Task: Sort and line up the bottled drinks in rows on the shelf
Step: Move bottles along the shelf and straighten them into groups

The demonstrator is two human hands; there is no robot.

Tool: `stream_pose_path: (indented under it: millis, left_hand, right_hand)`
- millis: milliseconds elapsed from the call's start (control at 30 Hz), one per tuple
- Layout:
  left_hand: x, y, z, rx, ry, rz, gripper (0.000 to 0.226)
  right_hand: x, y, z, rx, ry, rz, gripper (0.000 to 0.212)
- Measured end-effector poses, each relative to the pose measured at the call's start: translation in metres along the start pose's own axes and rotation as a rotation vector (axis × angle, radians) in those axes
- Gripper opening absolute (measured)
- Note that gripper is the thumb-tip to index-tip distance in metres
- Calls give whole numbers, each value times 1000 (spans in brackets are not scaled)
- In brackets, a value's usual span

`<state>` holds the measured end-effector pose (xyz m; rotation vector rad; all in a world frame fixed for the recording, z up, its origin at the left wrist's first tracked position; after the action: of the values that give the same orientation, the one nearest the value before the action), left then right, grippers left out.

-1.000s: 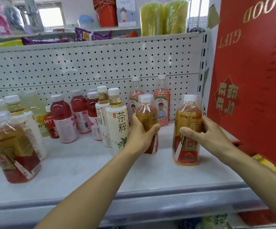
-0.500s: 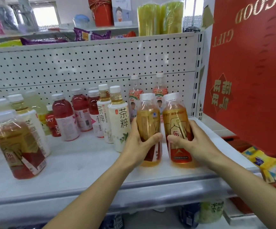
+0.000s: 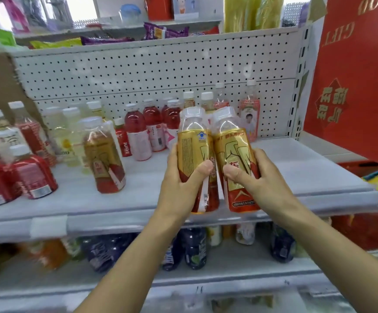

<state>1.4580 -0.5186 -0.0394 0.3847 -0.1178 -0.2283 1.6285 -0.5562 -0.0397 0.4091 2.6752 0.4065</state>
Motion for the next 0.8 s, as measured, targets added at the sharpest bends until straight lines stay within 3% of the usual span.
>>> stream_pose_path:
  millis: [500,800]
  left_hand:
    - [-175,-147,35,-99,10,119,82]
    - [-278,-167,39,-99,32,251,81]
  right_hand:
    - [151,-126,-71,32,96,-103,53]
    - [246,-129,-108,5,104,-218,53]
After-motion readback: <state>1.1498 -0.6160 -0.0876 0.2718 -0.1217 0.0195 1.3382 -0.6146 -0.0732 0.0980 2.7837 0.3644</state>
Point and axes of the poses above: each hand's wrist, its own y-axis towards the middle knuckle, its own x-axis out of the palm, z = x × y, the point moved 2 cm from there along y, towards the middle knuckle, and after that the axes turned 10 degrees about -y, right-handed, at the moved point
